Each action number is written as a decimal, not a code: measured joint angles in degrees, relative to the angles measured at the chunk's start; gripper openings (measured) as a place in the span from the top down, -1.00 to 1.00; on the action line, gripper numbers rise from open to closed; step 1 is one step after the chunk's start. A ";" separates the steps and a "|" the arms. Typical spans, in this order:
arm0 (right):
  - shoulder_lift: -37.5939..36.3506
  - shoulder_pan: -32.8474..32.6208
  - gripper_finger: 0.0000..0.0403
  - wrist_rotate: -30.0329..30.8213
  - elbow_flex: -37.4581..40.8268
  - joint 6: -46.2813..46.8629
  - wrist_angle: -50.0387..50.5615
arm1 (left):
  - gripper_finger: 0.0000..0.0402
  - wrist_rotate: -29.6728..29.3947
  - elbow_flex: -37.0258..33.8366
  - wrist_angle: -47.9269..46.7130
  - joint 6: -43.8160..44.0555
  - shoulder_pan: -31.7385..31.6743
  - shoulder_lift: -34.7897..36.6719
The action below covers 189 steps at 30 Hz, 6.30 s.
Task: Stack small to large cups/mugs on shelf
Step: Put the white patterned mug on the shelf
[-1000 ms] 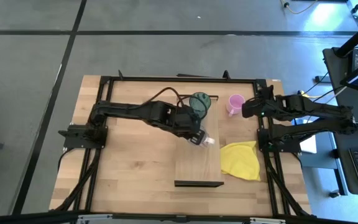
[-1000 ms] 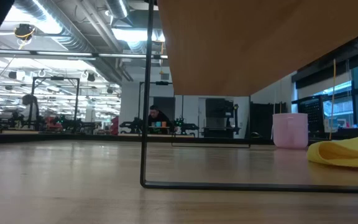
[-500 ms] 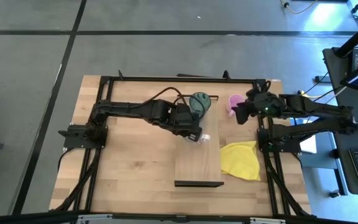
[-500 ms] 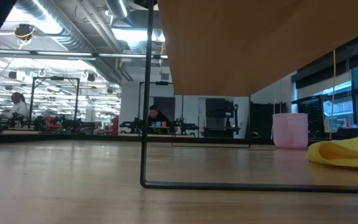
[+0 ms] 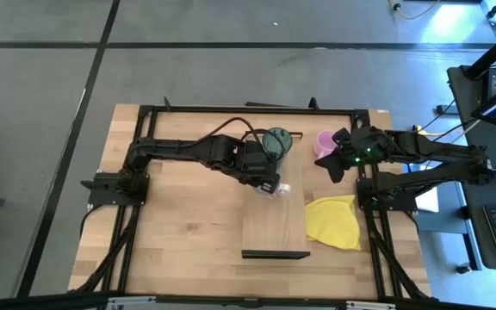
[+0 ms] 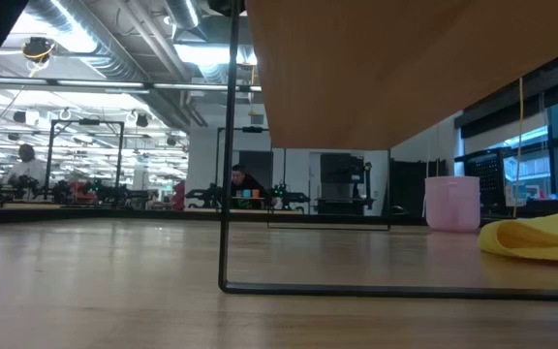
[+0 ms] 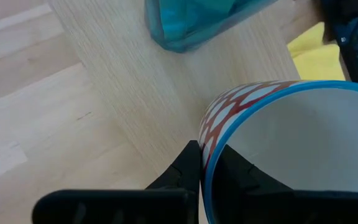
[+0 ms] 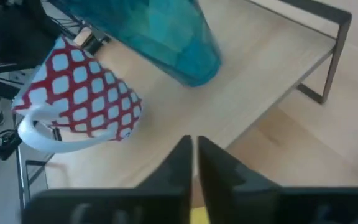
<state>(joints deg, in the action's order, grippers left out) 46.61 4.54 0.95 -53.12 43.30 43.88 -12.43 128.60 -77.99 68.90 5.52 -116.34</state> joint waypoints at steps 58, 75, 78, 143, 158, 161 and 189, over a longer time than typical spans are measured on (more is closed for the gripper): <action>12.27 -7.08 0.98 -16.38 0.02 2.88 -12.94 | 0.89 -1.07 -0.03 4.72 -2.05 -0.22 -1.63; 13.73 -7.17 0.98 -16.53 0.02 1.43 -12.85 | 0.79 -1.02 1.28 5.27 -3.60 0.16 -1.56; 13.81 -7.15 0.99 -16.22 0.02 1.33 -12.44 | 0.74 -2.07 2.16 5.22 -3.66 0.18 -1.55; 13.77 -7.06 0.94 -15.77 0.02 -0.33 -8.02 | 0.68 5.11 3.49 0.98 -1.42 -0.04 -1.61; 13.75 -7.06 0.94 -15.59 0.02 -1.44 -8.03 | 0.68 5.73 3.51 2.50 1.25 -0.15 -1.61; 13.75 -7.06 0.94 -15.59 0.02 -1.43 -8.04 | 0.68 5.77 3.51 3.30 1.09 -0.22 -1.61; 13.75 -7.06 0.94 -15.48 0.02 -1.69 -8.02 | 0.60 5.34 3.12 3.34 -0.50 -0.39 -1.57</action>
<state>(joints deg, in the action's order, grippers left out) 60.36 -2.52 -14.52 -53.10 41.60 35.86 -7.08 131.73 -74.65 68.40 5.13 -117.91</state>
